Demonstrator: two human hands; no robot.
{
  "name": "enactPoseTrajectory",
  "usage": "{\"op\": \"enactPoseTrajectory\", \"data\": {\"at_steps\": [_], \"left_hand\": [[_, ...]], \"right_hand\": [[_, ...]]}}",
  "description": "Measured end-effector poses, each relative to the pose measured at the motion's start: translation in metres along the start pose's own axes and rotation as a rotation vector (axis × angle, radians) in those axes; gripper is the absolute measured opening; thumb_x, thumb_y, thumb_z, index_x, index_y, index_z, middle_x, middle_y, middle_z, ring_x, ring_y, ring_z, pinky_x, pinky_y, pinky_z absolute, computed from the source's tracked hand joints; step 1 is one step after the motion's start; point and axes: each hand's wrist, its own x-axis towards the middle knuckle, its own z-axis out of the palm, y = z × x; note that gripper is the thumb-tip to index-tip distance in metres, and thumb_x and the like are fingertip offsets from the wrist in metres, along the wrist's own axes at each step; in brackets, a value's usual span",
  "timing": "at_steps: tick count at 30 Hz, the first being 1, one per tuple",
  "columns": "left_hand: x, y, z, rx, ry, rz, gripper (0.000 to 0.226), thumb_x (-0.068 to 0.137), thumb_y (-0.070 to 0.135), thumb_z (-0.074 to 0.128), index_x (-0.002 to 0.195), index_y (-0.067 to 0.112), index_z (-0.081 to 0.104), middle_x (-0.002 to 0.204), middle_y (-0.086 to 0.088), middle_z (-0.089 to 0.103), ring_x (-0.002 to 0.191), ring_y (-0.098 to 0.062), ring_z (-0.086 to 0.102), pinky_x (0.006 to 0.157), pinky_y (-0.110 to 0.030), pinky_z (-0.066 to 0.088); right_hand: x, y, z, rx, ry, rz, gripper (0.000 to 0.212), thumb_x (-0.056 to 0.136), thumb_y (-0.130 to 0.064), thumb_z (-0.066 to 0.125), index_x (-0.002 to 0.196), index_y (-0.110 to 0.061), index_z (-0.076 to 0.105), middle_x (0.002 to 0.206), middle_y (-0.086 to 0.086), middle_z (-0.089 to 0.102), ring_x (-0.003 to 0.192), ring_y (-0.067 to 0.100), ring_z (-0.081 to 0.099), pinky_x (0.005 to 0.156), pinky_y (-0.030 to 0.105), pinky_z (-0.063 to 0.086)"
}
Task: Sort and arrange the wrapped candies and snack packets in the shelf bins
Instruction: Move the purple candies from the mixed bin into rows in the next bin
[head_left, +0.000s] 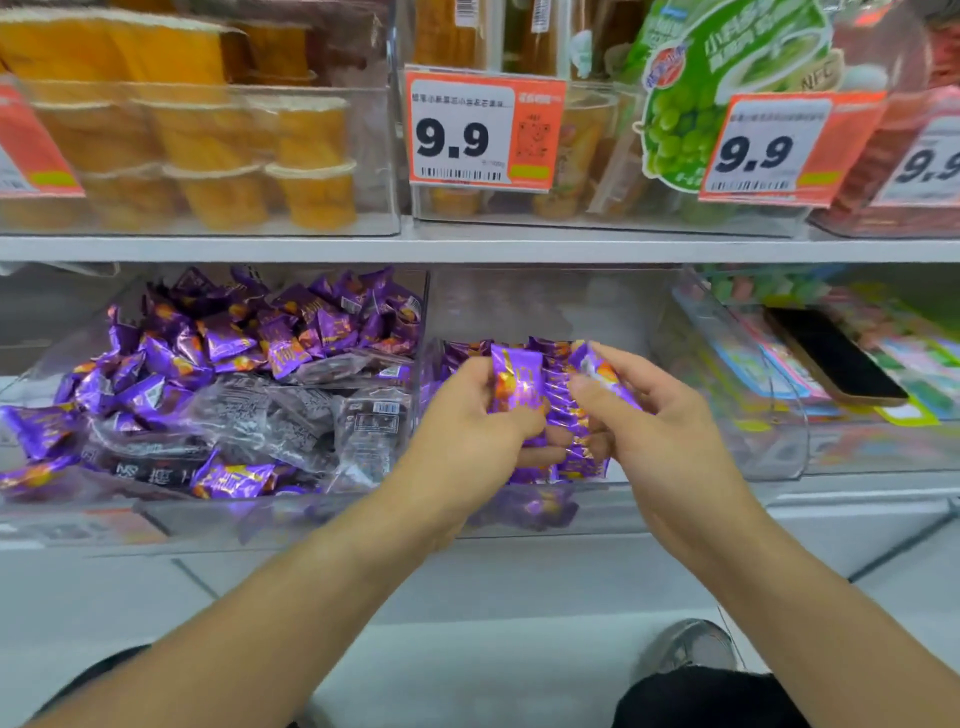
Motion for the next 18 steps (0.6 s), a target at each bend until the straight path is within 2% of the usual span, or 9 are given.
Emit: {"op": "enactPoseTrajectory", "data": {"at_steps": [4,6,9,11,15,18], "left_hand": [[0.006,-0.009,0.006,-0.129,-0.029,-0.034,0.021,0.094,-0.005,0.048,0.114,-0.003,0.056,0.103,-0.026,0.069,0.085,-0.036,0.071,0.076,-0.040,0.062],[0.008,-0.010,0.005,-0.195,-0.045,-0.034,0.022,0.097,0.003,0.049,0.116,-0.004,0.056,0.108,-0.026,0.069,0.084,-0.032,0.071,0.077,-0.043,0.062],[0.012,-0.012,0.006,-0.224,-0.060,-0.041,0.024,0.099,0.014,0.051,0.115,-0.002,0.058,0.105,-0.021,0.071,0.086,-0.027,0.072,0.077,-0.045,0.061],[0.018,-0.015,0.004,-0.192,-0.032,-0.013,0.021,0.100,0.017,0.051,0.108,0.000,0.060,0.097,-0.019,0.073,0.080,-0.022,0.072,0.068,-0.037,0.061],[0.029,-0.023,-0.005,-0.142,0.079,0.028,0.022,0.101,0.016,0.049,0.103,-0.004,0.058,0.079,-0.016,0.066,0.064,-0.016,0.064,0.054,-0.025,0.055],[0.031,-0.027,-0.007,-0.124,0.103,0.027,0.026,0.101,0.016,0.048,0.104,-0.009,0.052,0.076,-0.018,0.059,0.058,-0.021,0.057,0.051,-0.028,0.053]], "right_hand": [[-0.002,0.003,0.000,0.103,-0.044,0.075,0.033,0.094,-0.004,0.053,0.115,-0.019,0.073,0.098,0.005,0.077,0.068,0.014,0.068,0.061,0.020,0.052],[-0.006,0.003,-0.004,0.066,-0.028,0.002,0.041,0.094,0.006,0.051,0.121,-0.020,0.069,0.102,0.007,0.076,0.073,0.013,0.070,0.066,0.019,0.054],[-0.007,0.006,-0.007,-0.090,-0.006,-0.133,0.052,0.087,0.011,0.065,0.128,-0.020,0.059,0.109,0.012,0.070,0.082,0.015,0.070,0.073,0.023,0.057],[-0.001,0.009,-0.006,-0.046,-0.004,-0.127,0.052,0.077,0.008,0.076,0.121,-0.016,0.060,0.106,0.014,0.071,0.083,0.019,0.070,0.075,0.028,0.060],[0.015,0.017,0.000,-0.053,-0.090,-0.032,0.050,0.055,-0.013,0.086,0.101,-0.011,0.068,0.092,0.012,0.075,0.075,0.022,0.070,0.071,0.034,0.061],[0.024,0.021,-0.003,-0.074,-0.149,0.032,0.057,0.047,-0.019,0.091,0.098,-0.010,0.068,0.089,0.018,0.073,0.063,0.029,0.066,0.060,0.040,0.060]]}}
